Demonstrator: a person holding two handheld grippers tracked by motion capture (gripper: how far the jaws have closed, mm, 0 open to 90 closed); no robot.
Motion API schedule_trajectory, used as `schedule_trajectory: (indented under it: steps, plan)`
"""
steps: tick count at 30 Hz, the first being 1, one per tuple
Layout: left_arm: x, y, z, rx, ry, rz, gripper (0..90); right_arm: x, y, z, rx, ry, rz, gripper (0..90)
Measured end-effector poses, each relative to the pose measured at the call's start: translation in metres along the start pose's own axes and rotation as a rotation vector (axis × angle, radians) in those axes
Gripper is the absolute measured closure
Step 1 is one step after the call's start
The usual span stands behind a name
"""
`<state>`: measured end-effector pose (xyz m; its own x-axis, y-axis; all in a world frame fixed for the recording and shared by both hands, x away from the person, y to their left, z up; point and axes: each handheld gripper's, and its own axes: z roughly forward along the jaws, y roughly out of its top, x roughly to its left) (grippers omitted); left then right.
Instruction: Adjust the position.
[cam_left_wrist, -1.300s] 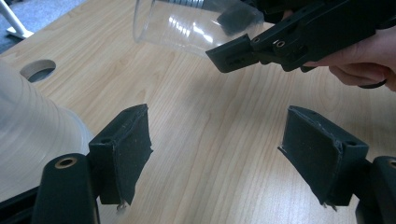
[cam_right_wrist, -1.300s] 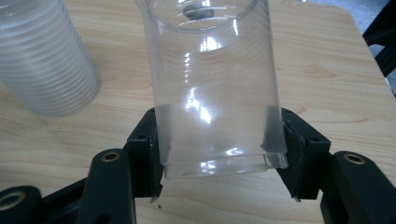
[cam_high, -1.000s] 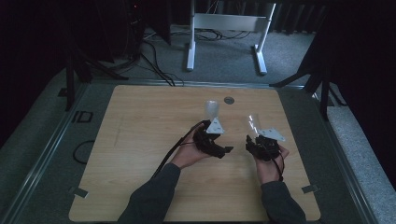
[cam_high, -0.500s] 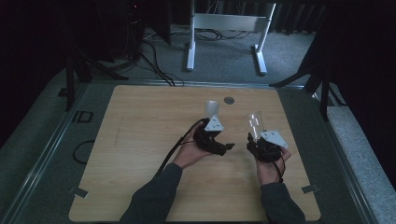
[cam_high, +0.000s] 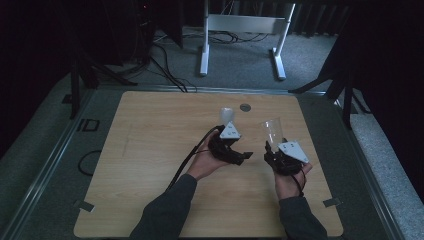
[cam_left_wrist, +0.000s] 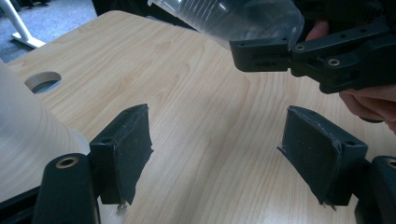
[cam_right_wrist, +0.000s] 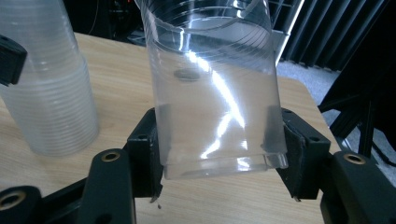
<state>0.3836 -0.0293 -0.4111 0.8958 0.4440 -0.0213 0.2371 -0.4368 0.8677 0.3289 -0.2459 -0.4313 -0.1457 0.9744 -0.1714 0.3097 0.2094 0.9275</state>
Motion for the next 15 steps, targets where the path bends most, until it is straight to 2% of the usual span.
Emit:
schedule_trajectory:
  steps: [8,15]
  plan:
    - [0.0005,0.0010,0.0010,0.002,-0.001,-0.006,23.8,-0.0004,0.0017,-0.0022,-0.014,0.007,-0.007,41.4]
    - [0.0030,0.0025,0.0010,-0.012,-0.006,-0.034,24.0,-0.0016,0.0033,-0.0068,-0.041,0.002,-0.006,41.4]
